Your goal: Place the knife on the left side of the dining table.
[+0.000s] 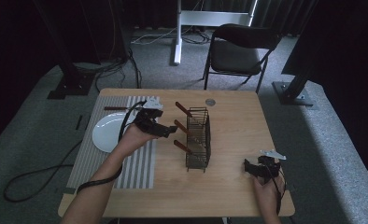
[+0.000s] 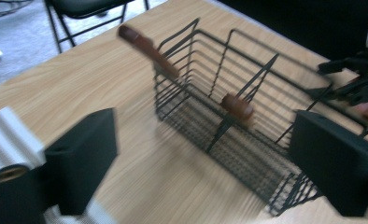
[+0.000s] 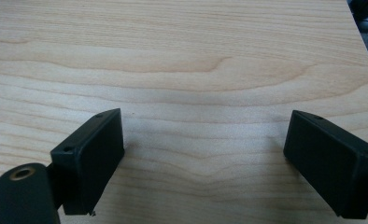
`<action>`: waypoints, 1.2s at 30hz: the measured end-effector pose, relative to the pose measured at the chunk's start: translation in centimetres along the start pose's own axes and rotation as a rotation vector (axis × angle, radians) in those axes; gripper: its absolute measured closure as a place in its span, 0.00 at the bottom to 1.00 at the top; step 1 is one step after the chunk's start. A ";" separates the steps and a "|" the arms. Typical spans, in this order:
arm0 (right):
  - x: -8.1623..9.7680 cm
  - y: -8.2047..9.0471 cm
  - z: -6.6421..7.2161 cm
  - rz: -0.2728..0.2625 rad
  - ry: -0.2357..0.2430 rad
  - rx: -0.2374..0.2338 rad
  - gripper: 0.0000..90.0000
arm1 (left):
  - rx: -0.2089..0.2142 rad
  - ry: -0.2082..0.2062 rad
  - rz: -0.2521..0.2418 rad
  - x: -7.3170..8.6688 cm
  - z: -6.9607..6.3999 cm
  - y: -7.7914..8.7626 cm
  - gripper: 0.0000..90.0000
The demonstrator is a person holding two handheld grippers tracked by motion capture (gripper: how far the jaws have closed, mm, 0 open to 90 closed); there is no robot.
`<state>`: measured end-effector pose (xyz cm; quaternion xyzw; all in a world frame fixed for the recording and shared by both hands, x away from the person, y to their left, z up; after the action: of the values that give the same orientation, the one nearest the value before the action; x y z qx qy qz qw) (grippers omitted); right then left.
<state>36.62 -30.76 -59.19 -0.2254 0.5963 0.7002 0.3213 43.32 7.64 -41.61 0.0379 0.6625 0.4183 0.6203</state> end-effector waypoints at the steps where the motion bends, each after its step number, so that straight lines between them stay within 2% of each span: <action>1: 0.0 0.0 0.0 0.000 -0.001 0.000 0.13 | 0.004 0.003 0.002 -0.1 0.0 -0.2 0.15; 5: 0.0 0.0 0.0 0.000 -0.001 0.000 0.13 | 0.036 0.032 0.006 -0.3 -0.2 -1.1 0.19; 6: 0.0 0.0 0.0 0.001 0.000 0.000 0.13 | 0.043 0.036 0.005 -0.2 -0.2 -1.3 0.26; 8: 0.0 0.0 0.0 0.001 0.000 0.000 0.13 | 0.050 0.051 0.000 -0.2 -0.4 -1.6 0.33; 10: 0.0 0.0 0.0 0.001 0.000 0.000 0.13 | 0.078 0.054 -0.013 -0.3 -0.6 -1.7 0.41; 13: 0.0 0.0 0.0 0.000 0.000 0.000 0.13 | 0.099 0.062 -0.006 -0.2 -1.0 -1.8 0.54; 15: 0.0 0.0 0.0 0.000 -0.001 0.000 0.13 | 0.085 0.049 0.000 -0.2 -1.1 -1.9 0.62; 19: 0.0 0.0 0.0 0.000 -0.001 0.000 0.13 | 0.113 0.049 -0.002 -0.2 -1.5 -2.0 0.75; 24: 0.0 0.0 0.0 0.000 -0.001 0.000 0.13 | 0.177 0.045 -0.035 -0.6 -2.1 -1.8 0.80; 26: 0.0 0.0 0.0 0.000 -0.001 0.000 0.13 | 0.198 0.056 -0.045 -0.9 -2.3 -1.8 0.82; 27: 0.0 0.0 0.0 -0.001 0.000 0.000 0.13 | 0.205 0.047 -0.051 -1.0 -2.6 -1.7 0.83; 30: 0.0 0.0 0.0 -0.001 0.000 0.000 0.13 | 0.190 0.020 -0.055 -1.4 -3.1 -1.8 0.83; 36: 0.0 0.0 0.0 -0.001 -0.001 0.000 0.13 | 0.186 0.022 -0.077 -2.1 -3.3 -1.4 0.83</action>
<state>36.62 -30.76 -59.18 -0.2254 0.5962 0.7001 0.3218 41.61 3.84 -41.21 0.0653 0.7061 0.3313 0.6224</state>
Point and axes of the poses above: each handheld gripper's, and its own axes: y roughly backward along the jaws, x roughly out of its underside, z roughly to its left, the point moved 6 cm from there along -y, roughly forward along the jaws, and after that the axes turned 14 degrees about -y, right-handed, at the moved point
